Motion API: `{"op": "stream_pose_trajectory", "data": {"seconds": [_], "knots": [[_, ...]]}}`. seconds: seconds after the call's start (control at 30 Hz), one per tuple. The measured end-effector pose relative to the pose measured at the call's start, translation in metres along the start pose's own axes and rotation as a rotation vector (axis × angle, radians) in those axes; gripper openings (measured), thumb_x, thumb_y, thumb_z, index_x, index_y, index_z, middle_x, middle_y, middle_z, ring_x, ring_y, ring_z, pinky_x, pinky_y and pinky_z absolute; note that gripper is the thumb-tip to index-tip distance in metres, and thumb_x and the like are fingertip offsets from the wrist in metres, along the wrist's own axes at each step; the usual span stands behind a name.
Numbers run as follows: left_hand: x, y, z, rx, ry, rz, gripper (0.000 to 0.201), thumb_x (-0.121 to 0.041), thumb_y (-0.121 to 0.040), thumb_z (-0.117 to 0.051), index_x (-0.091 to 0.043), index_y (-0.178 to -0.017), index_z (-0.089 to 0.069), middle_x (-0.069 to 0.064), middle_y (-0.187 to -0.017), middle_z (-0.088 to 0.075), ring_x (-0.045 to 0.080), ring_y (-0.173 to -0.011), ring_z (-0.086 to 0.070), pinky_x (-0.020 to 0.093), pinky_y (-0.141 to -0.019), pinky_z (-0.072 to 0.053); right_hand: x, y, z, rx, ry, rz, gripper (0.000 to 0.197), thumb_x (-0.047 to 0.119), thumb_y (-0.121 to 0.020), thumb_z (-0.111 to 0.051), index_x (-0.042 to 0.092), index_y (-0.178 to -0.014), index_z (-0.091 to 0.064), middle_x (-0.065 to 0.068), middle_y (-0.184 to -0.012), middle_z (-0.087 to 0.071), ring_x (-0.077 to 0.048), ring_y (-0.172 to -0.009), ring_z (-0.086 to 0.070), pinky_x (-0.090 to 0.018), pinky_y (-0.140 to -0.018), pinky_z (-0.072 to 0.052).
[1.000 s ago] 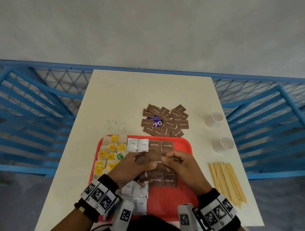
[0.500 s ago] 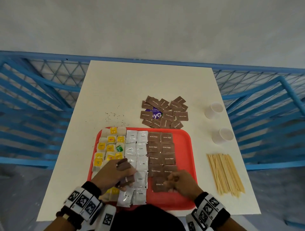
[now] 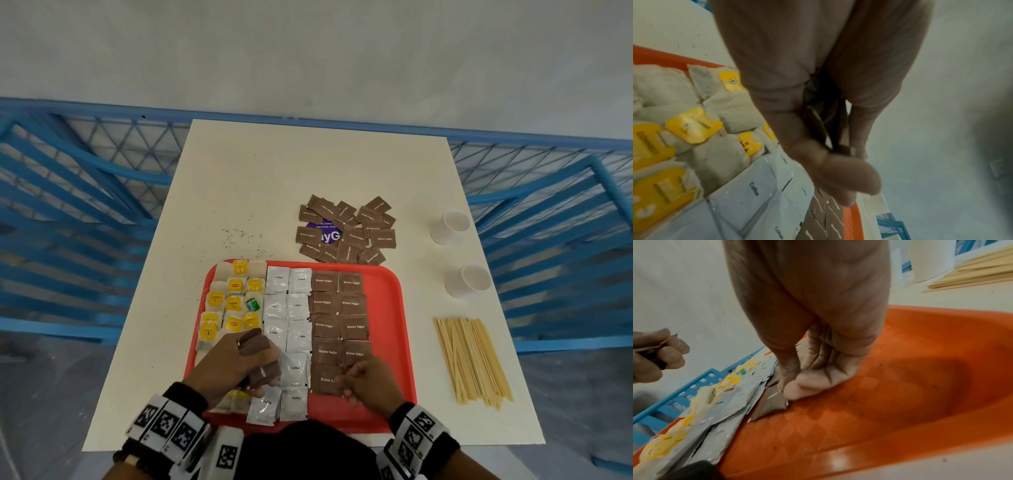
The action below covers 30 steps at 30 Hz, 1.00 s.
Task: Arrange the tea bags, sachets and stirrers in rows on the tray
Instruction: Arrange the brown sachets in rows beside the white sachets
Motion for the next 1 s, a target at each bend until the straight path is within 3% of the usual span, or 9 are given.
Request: {"op": "stream_pose_trajectory", "data": {"seconds": [0.17,0.27,0.33,0.47,0.6,0.67,0.77,0.87,1.0], "knots": [[0.003,0.002,-0.004,0.009,0.068,0.037,0.056,-0.034,-0.064,-0.085,0.002,-0.101,-0.064,0.029,-0.093,-0.070,0.039,-0.081,-0.071,0.035,-0.057,-0.056,0.002,0.004,0.005,-0.047,-0.012,-0.018,0.035,0.020,-0.081,-0.079,0.014,-0.050,-0.065,0.002,-0.045,-0.062,-0.007,-0.036,-0.051,-0.018,-0.046,-0.045],[0.003,0.003,-0.005,0.031,0.165,0.060,0.062,-0.031,-0.061,-0.086,0.003,-0.108,-0.063,0.031,-0.099,-0.069,0.041,-0.085,-0.070,0.038,-0.059,-0.058,0.007,0.006,0.014,-0.088,-0.004,0.024,0.037,0.027,-0.080,-0.080,0.014,-0.051,-0.062,0.001,-0.044,-0.059,-0.006,-0.036,-0.049,-0.014,-0.047,-0.043],[0.004,0.001,-0.008,0.043,0.216,0.084,0.059,-0.021,-0.069,-0.086,0.006,-0.114,-0.060,0.033,-0.102,-0.068,0.044,-0.087,-0.070,0.039,-0.060,-0.059,0.008,0.006,0.018,-0.095,0.051,0.039,0.036,0.025,-0.081,-0.078,0.016,-0.050,-0.061,0.002,-0.044,-0.059,-0.004,-0.038,-0.050,-0.014,-0.050,-0.045],[0.000,0.000,-0.014,0.050,0.329,0.090,0.028,0.002,-0.090,-0.057,0.007,-0.118,-0.058,0.034,-0.107,-0.067,0.044,-0.088,-0.070,0.043,-0.061,-0.062,0.013,0.005,0.014,-0.062,0.124,0.094,0.032,0.009,-0.086,-0.067,0.013,-0.054,-0.065,0.009,-0.043,-0.059,0.005,-0.044,-0.056,-0.015,-0.059,-0.051],[-0.004,0.002,-0.021,0.104,0.455,0.097,0.033,0.011,-0.090,-0.040,0.009,-0.118,-0.058,0.036,-0.109,-0.066,0.047,-0.092,-0.069,0.046,-0.062,-0.062,0.018,0.008,0.015,-0.040,0.158,0.143,0.035,0.017,-0.085,-0.068,0.015,-0.051,-0.063,0.002,-0.046,-0.062,0.001,-0.044,-0.055,-0.023,-0.063,-0.054],[-0.007,0.001,-0.023,0.115,0.455,0.083,0.033,0.015,-0.089,-0.045,0.008,-0.119,-0.057,0.035,-0.110,-0.066,0.047,-0.093,-0.069,0.046,-0.062,-0.062,0.029,0.014,0.017,-0.025,0.169,0.174,0.034,0.026,-0.086,-0.070,0.012,-0.056,-0.065,-0.004,-0.055,-0.066,-0.004,-0.046,-0.054,-0.030,-0.063,-0.053],[-0.011,0.001,-0.031,0.131,0.368,0.056,0.038,0.008,-0.083,-0.069,0.007,-0.118,-0.055,0.030,-0.101,-0.067,0.042,-0.087,-0.068,0.044,-0.062,-0.061,0.074,0.034,0.022,0.013,0.001,0.314,0.033,0.045,-0.087,-0.068,0.015,-0.072,-0.070,-0.003,-0.067,-0.070,-0.005,-0.054,-0.058,-0.028,-0.057,-0.048],[-0.023,-0.001,-0.048,0.163,0.101,-0.010,0.039,-0.004,-0.081,-0.078,0.010,-0.110,-0.056,0.025,-0.092,-0.068,0.036,-0.078,-0.069,0.038,-0.057,-0.060,0.116,0.050,0.019,0.126,-0.110,0.419,0.026,0.047,-0.082,-0.072,0.023,-0.089,-0.072,0.002,-0.084,-0.075,-0.007,-0.072,-0.067,-0.022,-0.069,-0.052],[-0.039,-0.005,-0.059,0.085,0.008,-0.078,0.015,-0.013,-0.088,-0.072,-0.004,-0.098,-0.065,0.013,-0.085,-0.074,0.033,-0.074,-0.072,0.036,-0.052,-0.060,0.128,0.047,0.022,0.102,0.078,0.461,0.025,0.037,-0.080,-0.079,0.015,-0.072,-0.069,-0.007,-0.076,-0.071,-0.013,-0.064,-0.061,-0.027,-0.063,-0.048]]}}
Point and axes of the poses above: each hand's wrist, its own y-axis away from the middle knuckle, its own z-axis out of the back of the hand, x = y × z, the point moved 10 cm from there along -y, towards the middle knuckle
